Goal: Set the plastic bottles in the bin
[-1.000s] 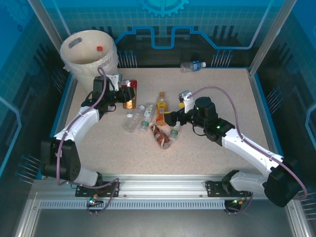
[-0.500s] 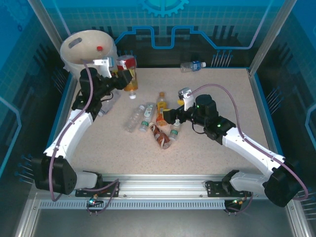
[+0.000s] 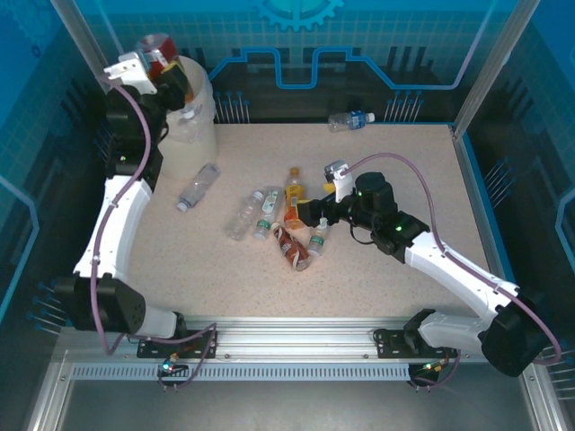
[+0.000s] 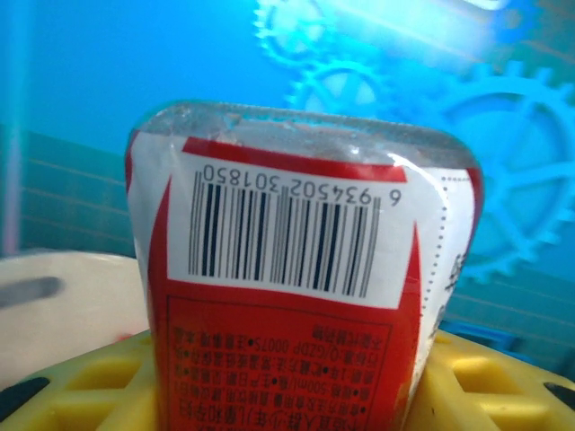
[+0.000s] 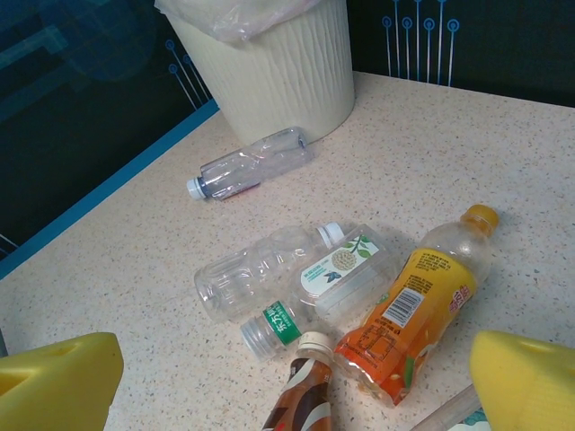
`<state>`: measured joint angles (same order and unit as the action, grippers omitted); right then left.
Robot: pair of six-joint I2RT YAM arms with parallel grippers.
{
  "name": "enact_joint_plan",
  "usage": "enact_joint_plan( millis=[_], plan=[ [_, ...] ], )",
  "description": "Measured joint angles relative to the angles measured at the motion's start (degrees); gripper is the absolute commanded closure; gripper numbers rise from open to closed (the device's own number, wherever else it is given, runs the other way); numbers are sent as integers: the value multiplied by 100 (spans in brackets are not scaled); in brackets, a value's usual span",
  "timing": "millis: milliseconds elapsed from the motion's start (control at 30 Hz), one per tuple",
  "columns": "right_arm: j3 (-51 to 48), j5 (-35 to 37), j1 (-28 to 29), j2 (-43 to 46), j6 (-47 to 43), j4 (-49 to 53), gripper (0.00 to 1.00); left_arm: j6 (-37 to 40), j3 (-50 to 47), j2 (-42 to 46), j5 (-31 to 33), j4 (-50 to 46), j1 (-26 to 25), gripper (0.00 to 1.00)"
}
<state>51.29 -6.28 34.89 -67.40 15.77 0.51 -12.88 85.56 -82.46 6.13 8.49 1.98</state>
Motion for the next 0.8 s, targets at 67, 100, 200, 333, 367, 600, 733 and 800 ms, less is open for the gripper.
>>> enact_joint_plan(
  millis=[67,100,200,333,367,600,733,800],
  plan=[
    [0,4,0,4,0,4,0,201,146,-236,219,7,138,55],
    [0,4,0,4,0,9,0,293,177,-337,317,44,175,55],
    [2,4,0,4,0,11,0,586,221,-645,555,149,251,55],
    [26,4,9,4,2,57,0,817,485,-1113,769,240,326,54],
    [33,7,9,4,0,63,0,855,560,-1200,793,245,354,54],
    [59,28,11,4,0,170,0,1025,1106,-1799,850,-46,540,52],
    [59,92,15,4,0,210,0,1032,1263,-2081,866,-264,595,50],
    [59,116,26,4,0,223,0,1019,1300,-2210,868,-354,623,49]
  ],
)
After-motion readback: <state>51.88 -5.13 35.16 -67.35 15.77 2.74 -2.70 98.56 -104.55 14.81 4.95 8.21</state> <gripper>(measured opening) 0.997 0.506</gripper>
